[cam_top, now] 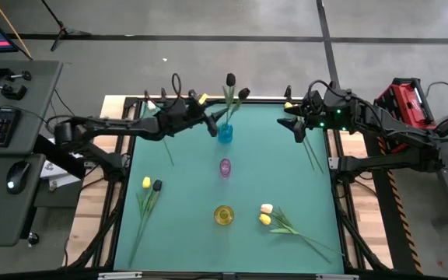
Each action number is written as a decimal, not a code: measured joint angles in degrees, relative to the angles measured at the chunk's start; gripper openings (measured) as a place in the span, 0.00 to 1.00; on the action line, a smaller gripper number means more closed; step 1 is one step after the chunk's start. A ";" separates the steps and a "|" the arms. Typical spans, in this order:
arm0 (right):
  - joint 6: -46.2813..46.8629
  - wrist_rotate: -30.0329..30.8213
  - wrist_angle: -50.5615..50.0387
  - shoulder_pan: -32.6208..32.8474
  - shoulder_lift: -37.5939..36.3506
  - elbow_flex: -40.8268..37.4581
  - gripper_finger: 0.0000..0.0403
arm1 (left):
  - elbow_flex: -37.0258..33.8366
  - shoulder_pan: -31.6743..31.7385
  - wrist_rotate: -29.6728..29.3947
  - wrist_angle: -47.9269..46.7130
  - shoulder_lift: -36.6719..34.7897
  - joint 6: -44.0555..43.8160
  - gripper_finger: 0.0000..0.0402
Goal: Sort flowers into vase by color
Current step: Put the top left black tulip into the blue vase, then put the black tulip into the blue vase, then put the bottom yellow tulip into the violet vase
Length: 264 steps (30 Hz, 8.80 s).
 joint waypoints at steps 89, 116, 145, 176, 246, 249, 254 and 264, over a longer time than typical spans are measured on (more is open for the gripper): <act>15.98 -5.03 -2.50 25.66 15.06 0.00 0.65 | -0.33 -63.94 17.44 -76.51 12.67 -107.48 0.20; 18.24 -3.88 9.53 25.66 4.74 0.00 0.65 | 7.52 -19.70 -25.54 -19.58 -9.47 -6.10 0.00; 17.92 6.04 9.09 25.66 4.85 0.00 0.65 | 6.75 3.32 4.59 -1.49 0.37 -2.28 0.00; 17.53 7.54 9.05 25.64 4.86 0.00 0.65 | 2.60 0.74 -4.30 4.86 4.08 -2.92 0.00; 27.79 6.09 0.22 26.37 6.44 0.04 0.65 | 2.69 -5.32 -1.62 -51.48 -23.61 -18.22 0.61; 33.13 2.72 -5.87 28.88 9.04 0.04 0.65 | 2.69 -8.65 -1.89 -49.92 -25.31 -18.69 0.61; 41.61 -5.15 -12.72 36.86 16.06 0.04 0.65 | 2.69 -14.77 -4.12 -48.15 -26.19 -20.94 0.61; 53.82 -13.49 -13.22 55.20 31.24 0.02 0.65 | 2.69 -23.11 -10.71 -48.32 -25.84 -24.87 0.61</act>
